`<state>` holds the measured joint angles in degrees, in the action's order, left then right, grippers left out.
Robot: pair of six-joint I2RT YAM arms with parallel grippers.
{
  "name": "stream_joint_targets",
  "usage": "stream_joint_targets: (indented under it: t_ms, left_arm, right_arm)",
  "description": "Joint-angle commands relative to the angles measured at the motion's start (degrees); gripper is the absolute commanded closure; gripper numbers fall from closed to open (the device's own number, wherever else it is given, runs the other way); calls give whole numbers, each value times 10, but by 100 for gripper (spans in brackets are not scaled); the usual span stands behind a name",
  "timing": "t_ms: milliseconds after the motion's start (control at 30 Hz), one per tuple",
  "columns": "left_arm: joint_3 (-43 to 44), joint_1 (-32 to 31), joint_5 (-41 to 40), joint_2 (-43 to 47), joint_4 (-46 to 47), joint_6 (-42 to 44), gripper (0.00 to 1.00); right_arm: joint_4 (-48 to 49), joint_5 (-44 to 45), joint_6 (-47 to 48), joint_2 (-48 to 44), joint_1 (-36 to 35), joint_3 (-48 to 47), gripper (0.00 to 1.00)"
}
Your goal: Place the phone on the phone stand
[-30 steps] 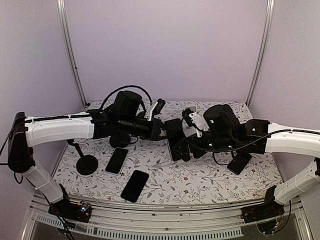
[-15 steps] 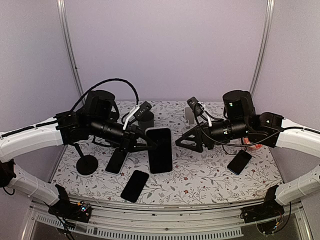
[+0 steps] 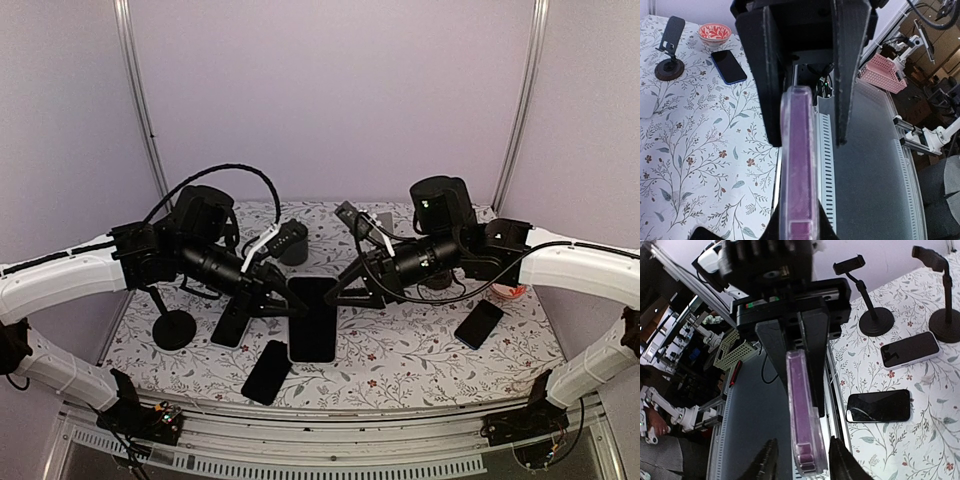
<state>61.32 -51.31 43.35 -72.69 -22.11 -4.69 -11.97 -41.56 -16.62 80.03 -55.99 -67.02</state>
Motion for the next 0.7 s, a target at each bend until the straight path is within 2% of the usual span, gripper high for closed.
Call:
stream_joint_targets:
  t_ms: [0,100,133,267,400,533,667]
  left_arm:
    - [14,4,23,4,12,12,100]
    - [13,4,22,2,9,12,100]
    - [15,3,17,1,9,11,95]
    - [11,4,-35,10,26,3,69]
    - [-3,4,-123,36,57,-24,39]
    - [-14,4,-201,60,63,-44,28]
    - [-19,3,-254,64,57,-61,27]
  right_arm:
    - [11,-24,16,8,-5,-19,75]
    - [13,-26,25,6,-5,-19,95]
    - [15,-26,26,5,-4,-19,99]
    - [15,-24,28,6,-4,-19,100]
    - [14,-16,19,-2,12,-19,100]
    - [-3,22,13,-24,41,-19,100]
    - [-34,88,3,-42,80,-19,100]
